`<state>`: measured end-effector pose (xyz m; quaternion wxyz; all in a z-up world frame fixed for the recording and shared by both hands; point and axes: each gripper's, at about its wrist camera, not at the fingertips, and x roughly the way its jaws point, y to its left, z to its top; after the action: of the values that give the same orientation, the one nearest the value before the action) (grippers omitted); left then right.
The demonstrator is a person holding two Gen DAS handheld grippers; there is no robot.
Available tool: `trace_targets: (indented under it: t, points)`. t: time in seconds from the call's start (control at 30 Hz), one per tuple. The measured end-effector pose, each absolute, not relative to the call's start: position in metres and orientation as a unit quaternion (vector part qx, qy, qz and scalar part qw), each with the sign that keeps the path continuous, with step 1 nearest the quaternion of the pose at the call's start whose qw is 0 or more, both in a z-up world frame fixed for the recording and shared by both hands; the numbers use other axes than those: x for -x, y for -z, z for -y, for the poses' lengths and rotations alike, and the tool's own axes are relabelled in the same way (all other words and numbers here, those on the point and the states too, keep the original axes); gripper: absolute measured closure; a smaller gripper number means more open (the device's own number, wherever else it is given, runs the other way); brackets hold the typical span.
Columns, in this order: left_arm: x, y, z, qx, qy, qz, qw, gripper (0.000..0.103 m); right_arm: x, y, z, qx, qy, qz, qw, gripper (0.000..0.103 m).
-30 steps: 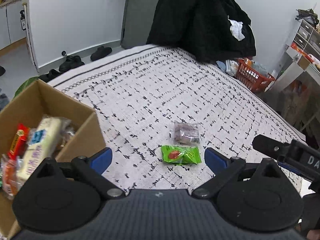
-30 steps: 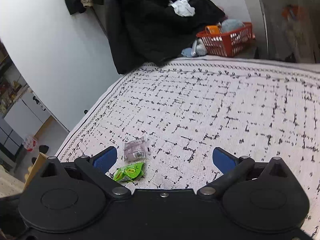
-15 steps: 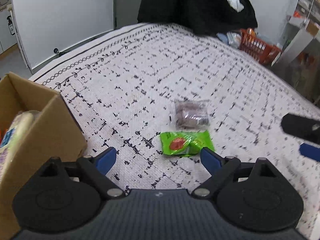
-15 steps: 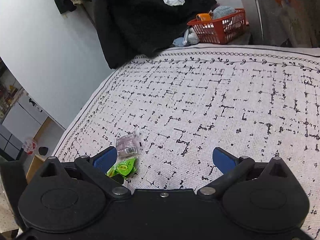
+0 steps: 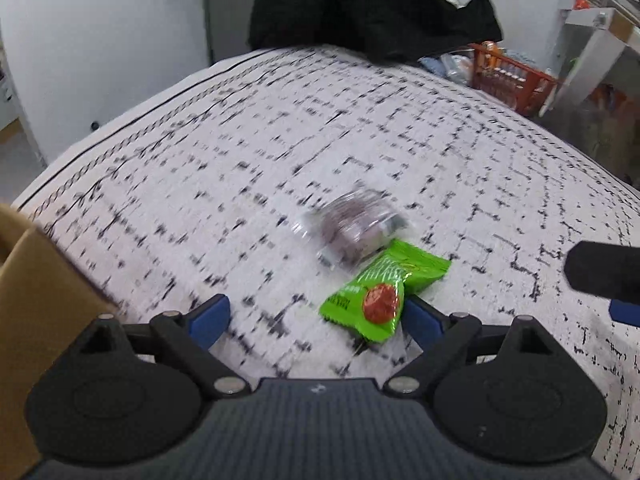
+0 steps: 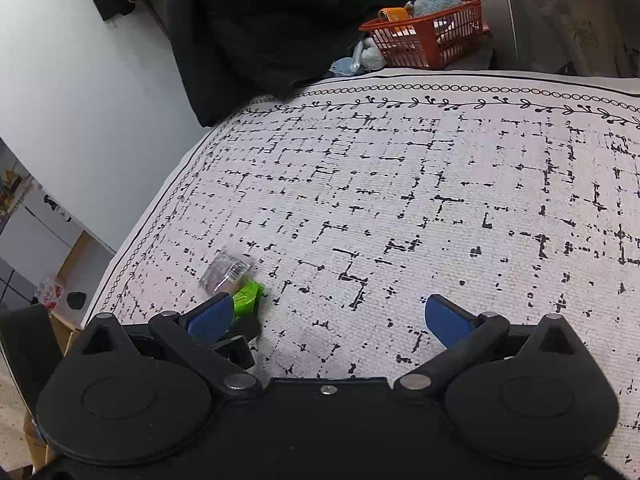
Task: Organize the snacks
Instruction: 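Grasp the clear purple-filled packet with the right tool while the left tool grasps the green packet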
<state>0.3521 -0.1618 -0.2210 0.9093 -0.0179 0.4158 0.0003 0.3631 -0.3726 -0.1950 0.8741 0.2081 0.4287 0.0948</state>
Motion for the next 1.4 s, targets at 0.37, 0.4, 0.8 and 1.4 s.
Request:
trace_targets:
  t: [0.37,0.4,0.8,1.4]
  points:
    - [-0.357,0.224,0.170,0.032,0.054,-0.393,0.918,0.043,-0.372,0.202,0.364,-0.206,-0.097,-0.436,0.871,0.000]
    - [-0.356,0.223,0.169,0.036,0.055,-0.392,0.918,0.053,-0.372,0.202,0.361,-0.203,-0.101,-0.436,0.871,0.000]
    - [-0.339,0.210,0.141,0.085,0.051,-0.395,0.913,0.070,-0.376,0.195,0.330,-0.179,-0.144,-0.414,0.881,0.000]
    - [-0.334,0.151,0.090,0.131,0.014,-0.349,0.928,0.077,-0.412,0.196,0.296,-0.177,-0.179,-0.380,0.890,0.007]
